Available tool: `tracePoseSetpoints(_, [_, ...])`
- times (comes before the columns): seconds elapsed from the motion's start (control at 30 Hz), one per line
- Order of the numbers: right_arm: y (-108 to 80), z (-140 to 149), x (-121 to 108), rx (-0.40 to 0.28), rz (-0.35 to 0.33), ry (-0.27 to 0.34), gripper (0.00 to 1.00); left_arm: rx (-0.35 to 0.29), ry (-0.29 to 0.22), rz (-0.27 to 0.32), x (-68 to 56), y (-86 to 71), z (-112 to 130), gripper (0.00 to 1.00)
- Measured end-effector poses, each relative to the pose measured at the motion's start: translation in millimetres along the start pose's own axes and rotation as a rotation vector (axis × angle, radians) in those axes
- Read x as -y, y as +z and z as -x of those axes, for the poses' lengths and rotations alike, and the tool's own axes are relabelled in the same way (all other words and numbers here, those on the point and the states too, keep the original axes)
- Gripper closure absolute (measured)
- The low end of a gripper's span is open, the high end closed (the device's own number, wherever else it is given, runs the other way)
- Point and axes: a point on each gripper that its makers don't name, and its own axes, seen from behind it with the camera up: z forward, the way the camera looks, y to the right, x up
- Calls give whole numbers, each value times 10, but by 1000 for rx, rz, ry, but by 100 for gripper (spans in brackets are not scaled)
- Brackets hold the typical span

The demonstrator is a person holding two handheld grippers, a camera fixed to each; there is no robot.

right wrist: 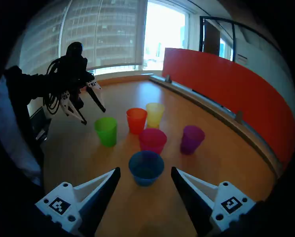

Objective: Pour water

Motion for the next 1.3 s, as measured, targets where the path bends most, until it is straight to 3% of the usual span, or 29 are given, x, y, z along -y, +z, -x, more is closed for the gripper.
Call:
tracePoseSetpoints(0.77, [310, 205, -14, 53, -27, -10, 0, 12, -23, 43, -29, 317, 124, 3])
tracePoseSetpoints(1.3, [495, 290, -51, 82, -33, -9, 1, 0, -25, 60, -10, 503, 85, 3])
